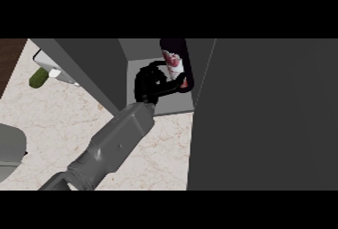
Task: Pick up the wine, place it into the cabinet and close the cabinet
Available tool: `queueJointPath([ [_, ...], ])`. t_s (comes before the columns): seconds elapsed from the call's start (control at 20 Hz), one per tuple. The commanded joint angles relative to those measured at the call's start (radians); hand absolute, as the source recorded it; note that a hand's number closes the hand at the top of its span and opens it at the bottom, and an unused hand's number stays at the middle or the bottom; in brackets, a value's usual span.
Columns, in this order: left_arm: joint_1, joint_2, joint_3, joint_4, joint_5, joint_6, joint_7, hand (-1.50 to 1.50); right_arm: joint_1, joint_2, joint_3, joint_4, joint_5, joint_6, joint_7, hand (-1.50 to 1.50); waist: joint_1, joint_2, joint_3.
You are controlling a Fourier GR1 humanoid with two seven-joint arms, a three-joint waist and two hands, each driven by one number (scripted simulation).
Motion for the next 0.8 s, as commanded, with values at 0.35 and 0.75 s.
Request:
queueJointPath([
  [0.35, 0.005, 0.000, -0.028, -0.039, 0.162, 0.053, -0.098, -1.50, 0.019, -0.006, -0.006, -0.011, -0.027, 0.014, -0.005, -1.50, -0.010, 0.002, 0.000],
  [0.75, -0.046, 0.000, -0.084, 0.007, 0.208, 0.108, -0.084, -1.50, 0.039, 0.006, 0.009, -0.025, -0.006, 0.005, -0.013, -1.50, -0.003, -0.001, 0.001],
])
